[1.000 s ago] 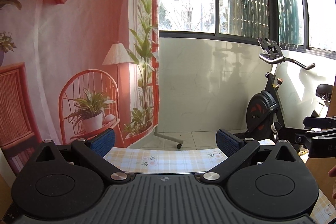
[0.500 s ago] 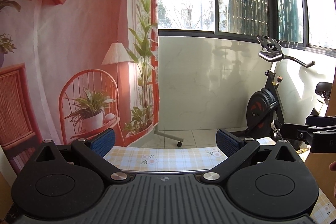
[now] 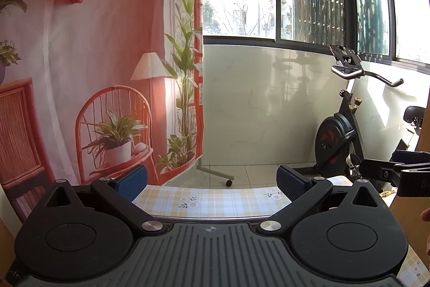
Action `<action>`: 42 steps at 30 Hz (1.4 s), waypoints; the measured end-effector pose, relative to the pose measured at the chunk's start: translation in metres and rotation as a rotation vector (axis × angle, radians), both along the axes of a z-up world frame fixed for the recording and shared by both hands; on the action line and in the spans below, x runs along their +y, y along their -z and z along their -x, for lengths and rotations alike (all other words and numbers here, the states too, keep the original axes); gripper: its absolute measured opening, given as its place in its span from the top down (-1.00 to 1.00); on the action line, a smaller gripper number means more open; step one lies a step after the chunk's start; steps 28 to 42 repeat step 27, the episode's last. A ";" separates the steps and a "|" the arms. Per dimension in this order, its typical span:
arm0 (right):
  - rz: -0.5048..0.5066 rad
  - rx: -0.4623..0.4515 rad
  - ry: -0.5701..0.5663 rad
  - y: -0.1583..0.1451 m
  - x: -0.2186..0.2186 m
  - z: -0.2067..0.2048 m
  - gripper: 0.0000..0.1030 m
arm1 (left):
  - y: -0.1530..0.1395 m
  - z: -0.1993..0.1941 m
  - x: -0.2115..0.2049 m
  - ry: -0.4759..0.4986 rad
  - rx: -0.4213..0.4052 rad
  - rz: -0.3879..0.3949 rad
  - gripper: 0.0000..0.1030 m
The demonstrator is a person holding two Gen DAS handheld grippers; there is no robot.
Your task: Organize fruits
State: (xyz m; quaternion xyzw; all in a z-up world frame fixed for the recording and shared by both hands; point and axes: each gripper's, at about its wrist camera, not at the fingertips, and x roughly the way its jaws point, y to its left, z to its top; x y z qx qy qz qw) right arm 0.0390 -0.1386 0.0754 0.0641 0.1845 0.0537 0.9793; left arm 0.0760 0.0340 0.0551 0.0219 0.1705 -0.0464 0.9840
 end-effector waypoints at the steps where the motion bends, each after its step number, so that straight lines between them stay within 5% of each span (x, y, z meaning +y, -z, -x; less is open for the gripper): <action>1: -0.001 0.001 0.002 0.000 0.000 0.000 -0.99 | 0.000 -0.001 0.000 0.001 0.001 0.001 -1.00; 42: -0.003 0.005 0.006 0.001 0.001 0.000 -0.99 | 0.002 0.000 0.000 -0.003 0.006 -0.002 -1.00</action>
